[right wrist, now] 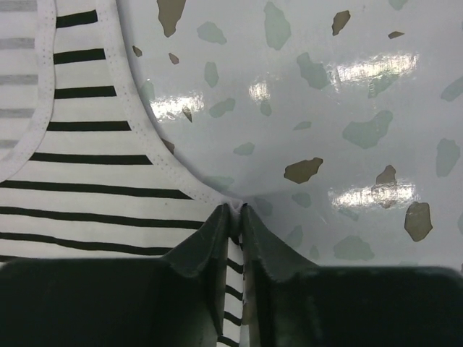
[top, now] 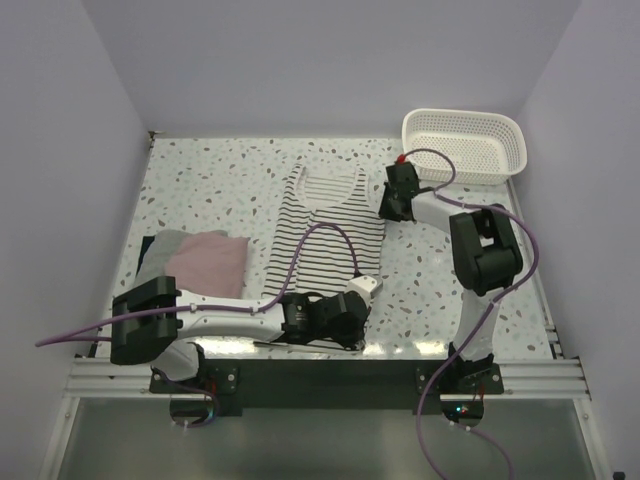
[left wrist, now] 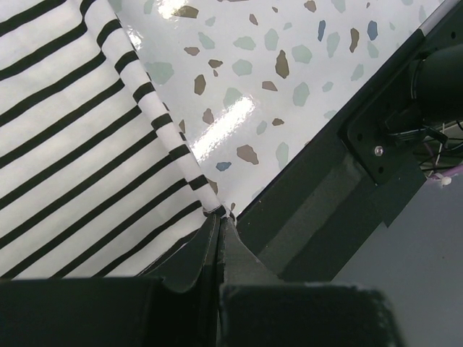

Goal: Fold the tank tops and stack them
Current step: Fold the tank top

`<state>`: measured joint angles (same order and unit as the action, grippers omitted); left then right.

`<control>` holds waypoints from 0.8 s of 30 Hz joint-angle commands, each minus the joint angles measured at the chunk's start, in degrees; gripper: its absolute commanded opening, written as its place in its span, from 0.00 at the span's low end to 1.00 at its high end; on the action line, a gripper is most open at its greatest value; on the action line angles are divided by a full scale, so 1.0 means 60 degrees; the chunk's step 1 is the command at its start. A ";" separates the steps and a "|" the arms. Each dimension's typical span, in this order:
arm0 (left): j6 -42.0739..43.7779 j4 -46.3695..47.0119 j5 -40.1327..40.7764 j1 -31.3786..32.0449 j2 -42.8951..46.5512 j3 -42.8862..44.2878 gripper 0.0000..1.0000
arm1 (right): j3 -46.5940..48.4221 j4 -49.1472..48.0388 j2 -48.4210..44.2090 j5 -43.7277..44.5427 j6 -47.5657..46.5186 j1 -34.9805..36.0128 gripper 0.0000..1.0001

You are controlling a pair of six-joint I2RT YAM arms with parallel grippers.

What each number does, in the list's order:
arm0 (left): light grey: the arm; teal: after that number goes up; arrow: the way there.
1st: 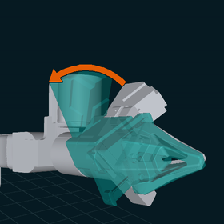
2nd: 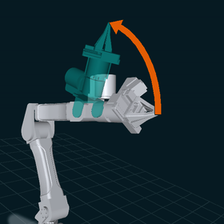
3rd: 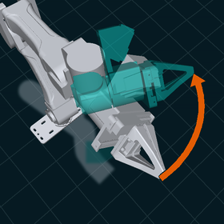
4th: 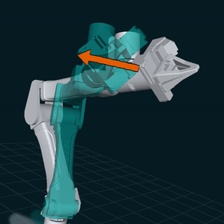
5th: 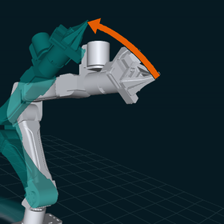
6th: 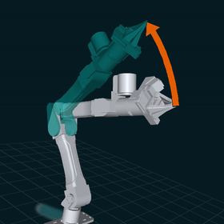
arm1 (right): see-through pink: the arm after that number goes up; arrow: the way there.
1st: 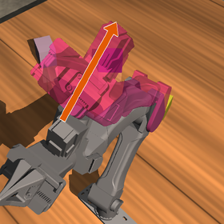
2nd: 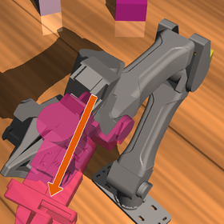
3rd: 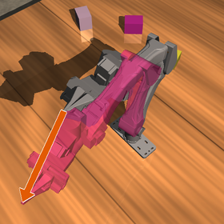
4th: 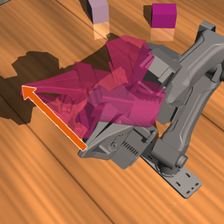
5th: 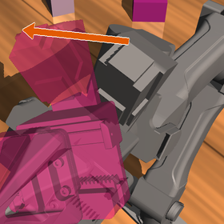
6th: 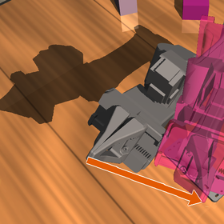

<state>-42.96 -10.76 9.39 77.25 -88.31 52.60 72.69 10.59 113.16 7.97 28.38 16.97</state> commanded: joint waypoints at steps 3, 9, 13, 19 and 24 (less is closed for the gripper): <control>-0.0238 0.0534 -0.0055 -0.0044 0.0041 -0.0036 0.00 | 0.0044 -0.0022 0.0066 0.0326 0.0001 0.0028 0.01; -0.0208 0.1047 -0.0290 -0.0029 0.0041 -0.0124 0.00 | 0.0687 0.0841 -0.0227 0.1000 -0.0101 0.0028 0.00; -0.0208 0.1281 -0.0378 0.0030 -0.0134 -0.0036 0.00 | 0.1025 0.1267 -0.0403 0.1485 -0.0247 0.0028 0.00; -0.0618 0.1047 0.0265 0.0015 0.0099 -0.0357 0.00 | 0.1537 0.1603 -0.0434 0.1338 -0.0365 0.0145 0.00; -0.1101 0.0579 0.1159 -0.0029 0.0801 -0.0929 0.00 | 0.1962 0.1883 -0.0199 0.1397 -0.0292 0.0438 0.00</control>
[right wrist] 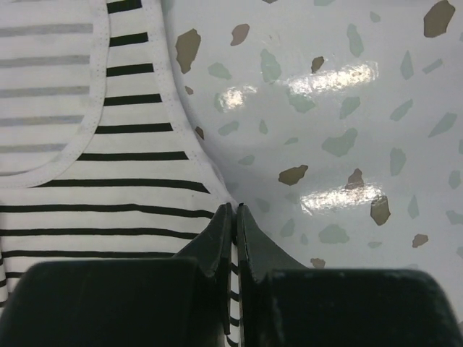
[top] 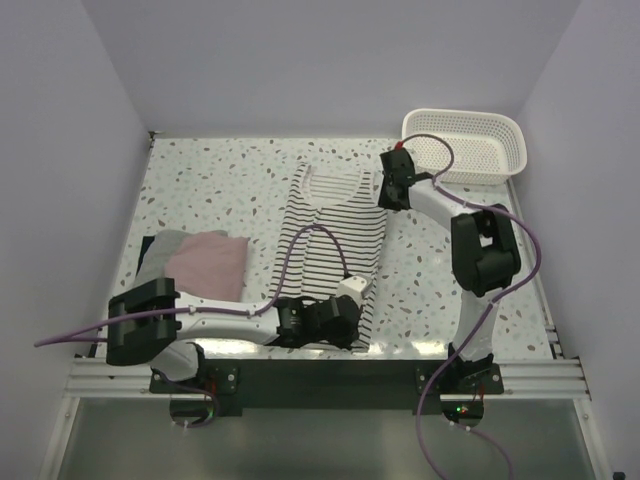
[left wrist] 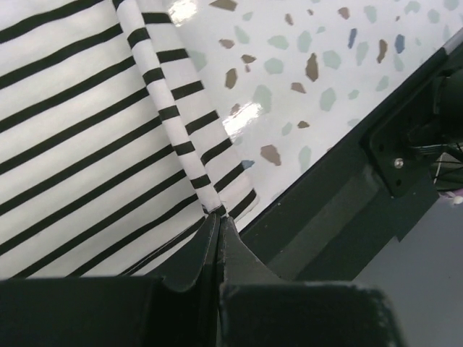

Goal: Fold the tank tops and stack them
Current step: Fold the tank top

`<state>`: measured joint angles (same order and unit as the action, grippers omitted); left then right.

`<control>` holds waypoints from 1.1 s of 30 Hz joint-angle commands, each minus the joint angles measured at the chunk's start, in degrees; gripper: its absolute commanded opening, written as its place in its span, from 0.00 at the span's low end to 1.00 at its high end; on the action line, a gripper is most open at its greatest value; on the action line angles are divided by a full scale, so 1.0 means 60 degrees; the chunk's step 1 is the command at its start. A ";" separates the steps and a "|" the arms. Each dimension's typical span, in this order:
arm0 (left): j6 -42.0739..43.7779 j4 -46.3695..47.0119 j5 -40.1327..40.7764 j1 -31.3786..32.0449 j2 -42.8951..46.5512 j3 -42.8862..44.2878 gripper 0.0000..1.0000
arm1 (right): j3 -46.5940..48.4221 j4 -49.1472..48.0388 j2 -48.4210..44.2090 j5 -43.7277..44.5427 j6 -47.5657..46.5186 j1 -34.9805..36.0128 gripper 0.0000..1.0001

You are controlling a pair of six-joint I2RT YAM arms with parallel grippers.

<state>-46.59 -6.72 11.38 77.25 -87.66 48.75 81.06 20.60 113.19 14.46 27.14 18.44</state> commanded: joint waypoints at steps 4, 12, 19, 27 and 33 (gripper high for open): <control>-0.0936 -0.0636 0.1282 -0.0131 0.1161 -0.0742 0.00 | 0.1035 0.0374 0.0075 0.0344 0.0062 0.0472 0.00; -0.1800 -0.1589 0.1897 -0.0205 0.2011 -0.1533 0.00 | 0.2119 0.0639 0.0982 0.0491 0.0399 0.1262 0.00; -0.2240 -0.2248 0.2103 -0.0205 0.2641 -0.1914 0.00 | 0.3159 0.0844 0.1730 0.0578 0.0619 0.1746 0.00; -0.2474 -0.2454 0.1957 -0.0205 0.2890 -0.2251 0.00 | 0.3892 0.0976 0.2273 0.0593 0.0736 0.2142 0.00; -0.2665 -0.2600 0.1854 -0.0205 0.3051 -0.2442 0.00 | 0.4434 0.1078 0.2698 0.0608 0.0751 0.2420 0.00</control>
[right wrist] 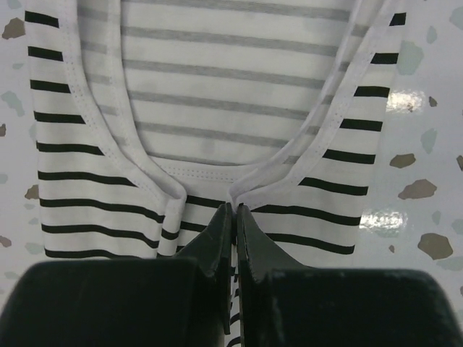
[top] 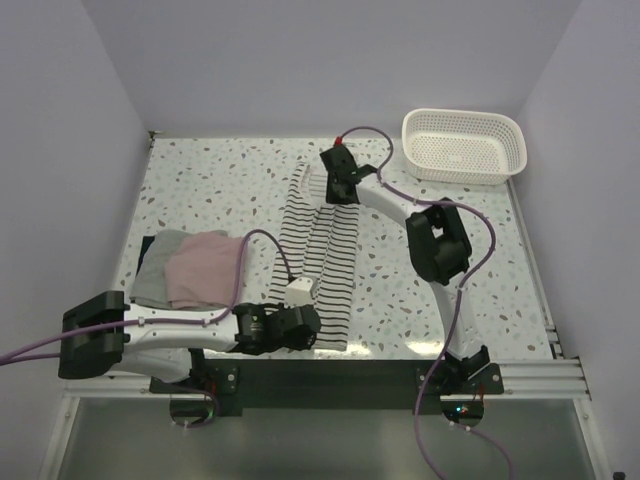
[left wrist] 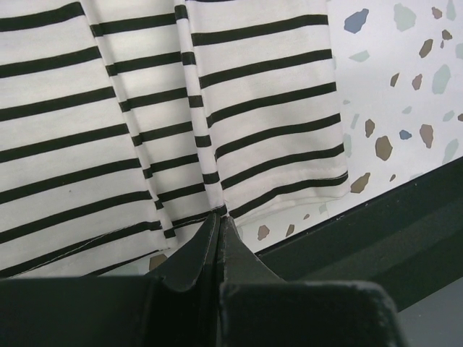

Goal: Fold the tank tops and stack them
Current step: Fold the tank top

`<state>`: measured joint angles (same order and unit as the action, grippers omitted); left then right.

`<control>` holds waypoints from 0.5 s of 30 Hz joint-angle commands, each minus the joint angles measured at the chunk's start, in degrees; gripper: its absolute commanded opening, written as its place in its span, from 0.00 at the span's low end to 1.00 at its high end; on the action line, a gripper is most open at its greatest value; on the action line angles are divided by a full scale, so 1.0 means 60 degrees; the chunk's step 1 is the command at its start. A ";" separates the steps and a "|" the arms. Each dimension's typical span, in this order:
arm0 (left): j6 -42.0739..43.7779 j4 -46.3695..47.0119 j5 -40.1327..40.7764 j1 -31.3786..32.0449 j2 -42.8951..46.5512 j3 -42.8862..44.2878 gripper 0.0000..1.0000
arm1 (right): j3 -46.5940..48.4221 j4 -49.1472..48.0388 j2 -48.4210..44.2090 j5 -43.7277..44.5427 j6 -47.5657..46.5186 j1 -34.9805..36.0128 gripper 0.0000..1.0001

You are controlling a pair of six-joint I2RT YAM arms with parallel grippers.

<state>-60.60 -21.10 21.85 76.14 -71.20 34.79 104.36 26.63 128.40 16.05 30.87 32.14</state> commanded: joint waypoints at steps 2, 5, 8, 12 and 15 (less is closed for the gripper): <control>-0.0374 -0.0233 0.0080 -0.0019 0.0396 -0.0216 0.00 | 0.0698 0.0117 0.0250 0.0357 0.0143 0.0209 0.00; -0.0432 -0.0262 0.0021 -0.0019 0.0455 -0.0304 0.00 | 0.0786 0.0088 0.0382 0.0371 0.0172 0.0297 0.00; -0.0491 -0.0291 -0.0037 -0.0019 0.0499 -0.0421 0.00 | 0.0888 0.0088 0.0470 0.0357 0.0216 0.0341 0.00; -0.0535 -0.0277 -0.0081 -0.0004 0.0499 -0.0495 0.00 | 0.1005 0.0087 0.0587 0.0327 0.0230 0.0415 0.00; -0.0579 -0.0291 -0.0111 -0.0004 0.0528 -0.0539 0.00 | 0.1006 0.0044 0.0602 0.0327 0.0289 0.0444 0.00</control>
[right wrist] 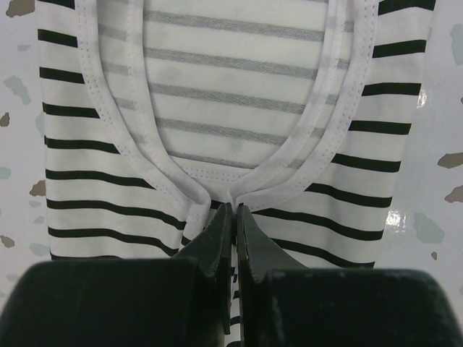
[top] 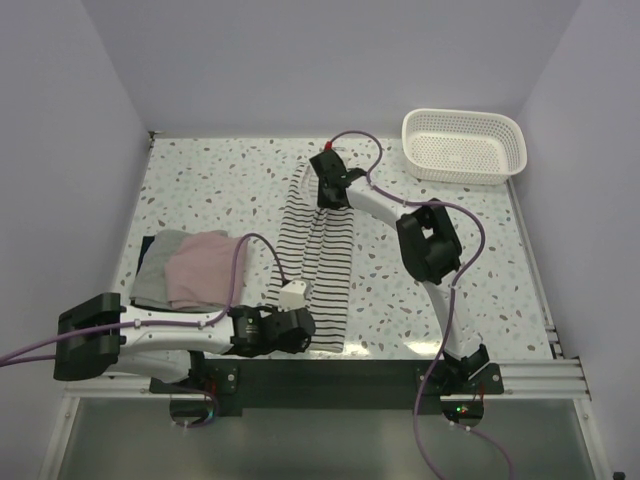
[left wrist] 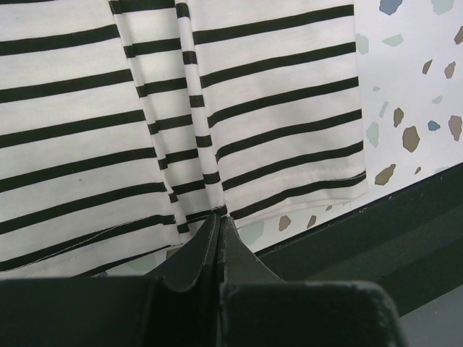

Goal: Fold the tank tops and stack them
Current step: Fold the tank top

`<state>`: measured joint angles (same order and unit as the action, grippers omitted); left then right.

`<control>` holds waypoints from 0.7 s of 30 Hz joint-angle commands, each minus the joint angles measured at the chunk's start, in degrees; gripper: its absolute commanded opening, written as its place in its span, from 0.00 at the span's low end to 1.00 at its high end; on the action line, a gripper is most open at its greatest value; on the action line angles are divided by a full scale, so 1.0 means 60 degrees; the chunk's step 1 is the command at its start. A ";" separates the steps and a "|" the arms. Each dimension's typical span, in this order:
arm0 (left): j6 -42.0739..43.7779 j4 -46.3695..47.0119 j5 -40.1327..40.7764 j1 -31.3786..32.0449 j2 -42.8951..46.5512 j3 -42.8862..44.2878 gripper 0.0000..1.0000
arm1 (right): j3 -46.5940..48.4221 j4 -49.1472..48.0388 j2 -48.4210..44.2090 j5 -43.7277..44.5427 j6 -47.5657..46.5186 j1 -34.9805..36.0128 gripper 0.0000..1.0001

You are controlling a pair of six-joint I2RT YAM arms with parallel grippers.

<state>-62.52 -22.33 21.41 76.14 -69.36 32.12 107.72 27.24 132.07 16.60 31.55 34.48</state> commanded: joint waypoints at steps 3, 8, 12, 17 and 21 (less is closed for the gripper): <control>-0.0317 -0.0161 -0.0023 -0.0004 0.0281 -0.0153 0.00 | 0.0343 -0.0190 -0.0068 0.0222 0.0249 0.0083 0.00; -0.0390 -0.0117 -0.0052 0.0010 0.0252 -0.0241 0.00 | 0.0386 -0.0307 -0.0054 0.0061 0.0337 0.0084 0.00; -0.0390 -0.0102 -0.0053 0.0010 0.0164 -0.0182 0.00 | 0.0459 -0.0366 0.0078 -0.0115 0.0381 0.0084 0.00; -0.0274 -0.0161 0.0020 -0.0004 0.0324 -0.0036 0.30 | 0.0255 -0.0658 0.0078 -0.0626 0.0454 0.0098 0.22; 0.0019 -0.0715 0.0488 -0.0004 0.0574 0.0695 0.48 | 0.0604 -0.0354 -0.0112 -0.0833 0.0279 0.0084 0.46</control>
<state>-63.42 -24.14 21.26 76.14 -68.23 31.83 107.90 25.34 132.07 13.37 33.52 34.87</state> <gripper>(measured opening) 0.459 0.425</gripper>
